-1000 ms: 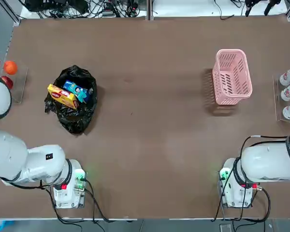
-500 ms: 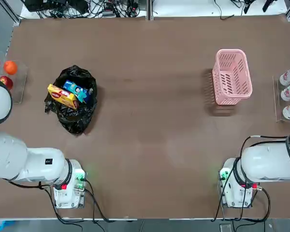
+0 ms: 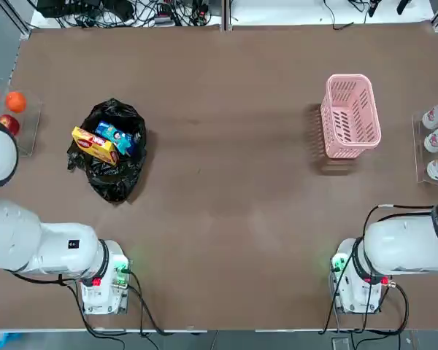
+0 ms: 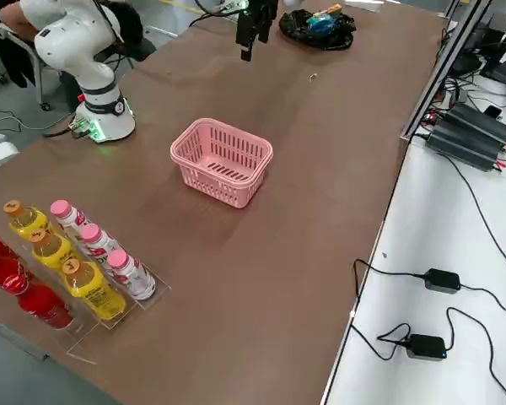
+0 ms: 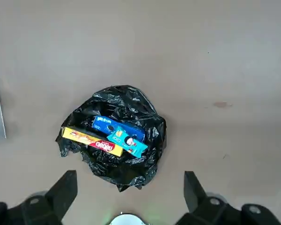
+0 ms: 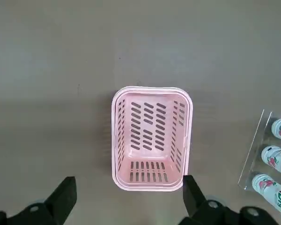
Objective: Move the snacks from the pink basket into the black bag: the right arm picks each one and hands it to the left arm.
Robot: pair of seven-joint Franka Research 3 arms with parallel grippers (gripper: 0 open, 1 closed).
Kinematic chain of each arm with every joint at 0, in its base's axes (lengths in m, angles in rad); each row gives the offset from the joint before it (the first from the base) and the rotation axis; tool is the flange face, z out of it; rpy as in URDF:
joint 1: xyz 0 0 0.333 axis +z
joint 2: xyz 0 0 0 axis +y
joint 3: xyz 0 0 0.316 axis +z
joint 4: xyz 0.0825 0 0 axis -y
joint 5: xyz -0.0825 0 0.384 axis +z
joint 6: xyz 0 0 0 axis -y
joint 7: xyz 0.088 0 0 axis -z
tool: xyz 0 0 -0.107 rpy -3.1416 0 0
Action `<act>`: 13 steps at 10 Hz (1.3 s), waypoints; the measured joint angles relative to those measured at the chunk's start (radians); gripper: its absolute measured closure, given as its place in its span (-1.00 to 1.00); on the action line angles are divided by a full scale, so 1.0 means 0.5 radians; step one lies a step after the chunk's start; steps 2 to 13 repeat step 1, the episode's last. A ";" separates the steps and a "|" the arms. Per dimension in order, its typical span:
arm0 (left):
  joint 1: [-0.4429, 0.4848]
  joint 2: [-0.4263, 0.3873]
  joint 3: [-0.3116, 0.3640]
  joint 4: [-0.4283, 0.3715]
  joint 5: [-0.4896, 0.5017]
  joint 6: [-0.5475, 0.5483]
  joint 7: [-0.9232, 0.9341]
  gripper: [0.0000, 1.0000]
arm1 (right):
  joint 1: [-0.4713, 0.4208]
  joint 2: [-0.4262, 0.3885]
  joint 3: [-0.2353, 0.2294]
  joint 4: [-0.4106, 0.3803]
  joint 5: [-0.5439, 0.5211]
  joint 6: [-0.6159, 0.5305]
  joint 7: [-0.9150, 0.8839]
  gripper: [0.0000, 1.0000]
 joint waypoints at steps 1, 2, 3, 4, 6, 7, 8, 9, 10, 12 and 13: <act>0.000 0.002 0.001 -0.002 0.000 0.000 0.000 -1.00 | 0.000 0.000 0.000 0.000 0.000 0.000 -0.001 -1.00; 0.000 0.002 0.001 -0.002 0.000 0.000 0.000 -1.00 | 0.000 0.000 0.000 0.000 0.000 0.000 -0.001 -1.00; 0.000 0.002 0.001 -0.002 0.000 0.000 0.000 -1.00 | 0.000 0.000 0.000 0.000 0.000 0.000 -0.001 -1.00; 0.000 0.002 0.001 -0.002 0.000 0.000 0.000 -1.00 | 0.000 0.000 0.000 0.000 0.000 0.000 -0.001 -1.00; 0.000 0.002 0.001 -0.002 0.000 0.000 0.000 -1.00 | 0.000 0.000 0.000 0.000 0.000 0.000 -0.001 -1.00; 0.000 0.002 0.001 -0.002 0.000 0.000 0.000 -1.00 | 0.000 0.000 0.000 0.000 0.000 0.000 -0.001 -1.00; 0.000 0.002 0.001 -0.002 0.000 0.000 0.000 -1.00 | 0.000 0.000 0.000 0.000 0.000 0.000 -0.001 -1.00; 0.000 0.002 0.001 -0.002 0.000 0.000 0.000 -1.00 | 0.000 0.000 0.000 0.000 0.000 0.000 -0.001 -1.00; 0.000 0.002 0.001 -0.002 0.000 0.000 0.000 -1.00 | 0.000 0.000 0.000 0.000 0.000 0.000 -0.001 -1.00; 0.000 0.002 0.001 -0.002 0.000 0.000 0.000 -1.00 | 0.000 0.000 0.000 0.000 0.000 0.000 -0.001 -1.00; 0.000 0.002 0.001 -0.002 0.000 0.000 0.000 -1.00 | 0.000 0.000 0.000 0.000 0.000 0.000 -0.001 -1.00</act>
